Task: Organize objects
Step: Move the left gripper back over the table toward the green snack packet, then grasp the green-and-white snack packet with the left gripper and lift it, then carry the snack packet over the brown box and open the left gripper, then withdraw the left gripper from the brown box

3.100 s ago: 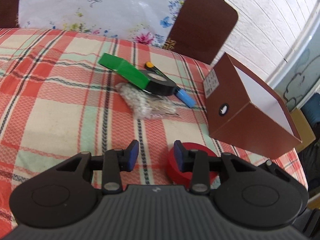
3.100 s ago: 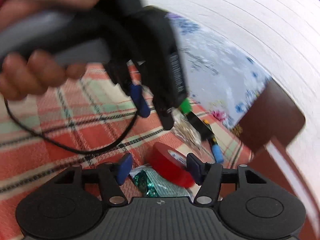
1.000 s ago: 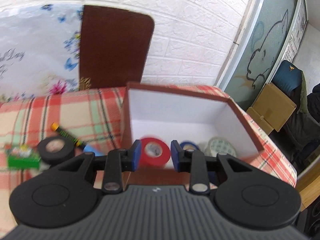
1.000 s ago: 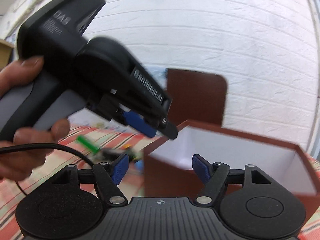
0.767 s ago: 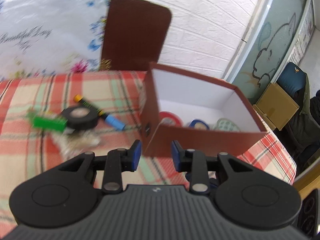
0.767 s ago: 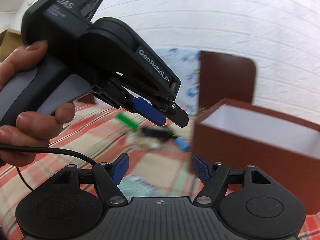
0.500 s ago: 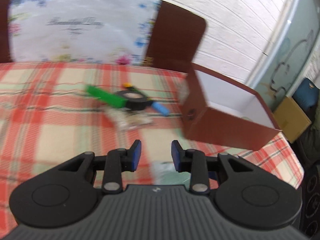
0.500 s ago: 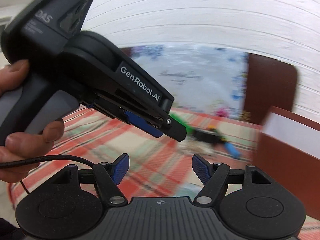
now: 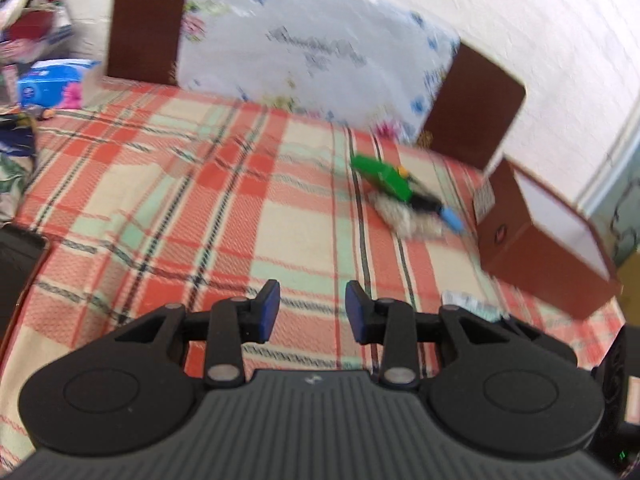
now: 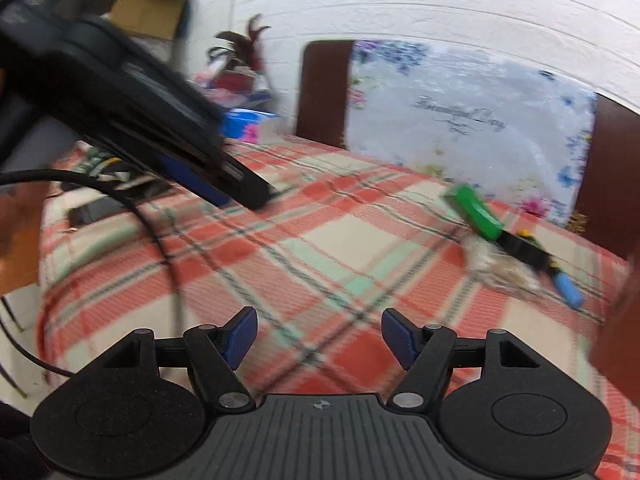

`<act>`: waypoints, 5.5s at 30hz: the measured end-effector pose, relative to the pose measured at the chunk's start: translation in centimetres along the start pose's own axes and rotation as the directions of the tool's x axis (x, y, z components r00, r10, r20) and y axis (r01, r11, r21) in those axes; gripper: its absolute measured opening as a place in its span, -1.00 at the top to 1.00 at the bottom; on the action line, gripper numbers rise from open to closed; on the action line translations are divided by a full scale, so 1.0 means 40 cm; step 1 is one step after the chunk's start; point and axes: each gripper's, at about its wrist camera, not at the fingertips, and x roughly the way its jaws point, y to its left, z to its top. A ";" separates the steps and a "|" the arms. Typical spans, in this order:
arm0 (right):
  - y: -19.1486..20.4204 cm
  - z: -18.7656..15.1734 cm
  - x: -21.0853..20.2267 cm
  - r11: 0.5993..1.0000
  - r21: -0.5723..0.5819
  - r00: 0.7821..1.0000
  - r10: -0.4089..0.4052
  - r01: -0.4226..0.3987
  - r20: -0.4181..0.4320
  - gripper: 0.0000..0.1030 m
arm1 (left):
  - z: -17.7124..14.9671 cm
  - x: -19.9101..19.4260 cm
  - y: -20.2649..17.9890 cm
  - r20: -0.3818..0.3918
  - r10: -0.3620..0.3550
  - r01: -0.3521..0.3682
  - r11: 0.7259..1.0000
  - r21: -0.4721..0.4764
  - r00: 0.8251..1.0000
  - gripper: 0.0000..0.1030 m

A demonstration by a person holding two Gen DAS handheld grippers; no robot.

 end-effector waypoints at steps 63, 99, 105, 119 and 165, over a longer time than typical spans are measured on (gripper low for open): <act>-0.368 -0.238 -0.261 0.856 0.343 0.922 -0.368 0.387 -0.122 0.18 | -0.147 0.376 -0.663 -0.530 -0.346 0.546 0.788 0.284 0.774 0.04; -0.412 -0.356 -0.383 0.792 0.437 0.895 -0.439 0.427 -0.080 0.15 | -0.207 0.372 -0.817 -0.517 -0.263 0.513 0.742 0.432 0.814 -0.02; -0.383 -0.337 -0.375 0.786 0.443 0.892 -0.447 0.430 -0.072 0.18 | -0.208 0.366 -0.819 -0.515 -0.264 0.513 0.741 0.433 0.815 0.00; -0.337 -0.255 -0.445 0.789 0.429 0.844 -0.526 0.440 0.104 0.20 | -0.134 0.256 -0.851 -0.395 -0.328 0.502 0.700 0.508 0.858 0.04; -0.470 -0.164 -0.353 0.722 0.462 0.756 -0.637 0.514 0.154 -0.22 | -0.006 0.333 -0.909 -0.117 -0.205 0.231 0.730 0.644 0.972 -0.32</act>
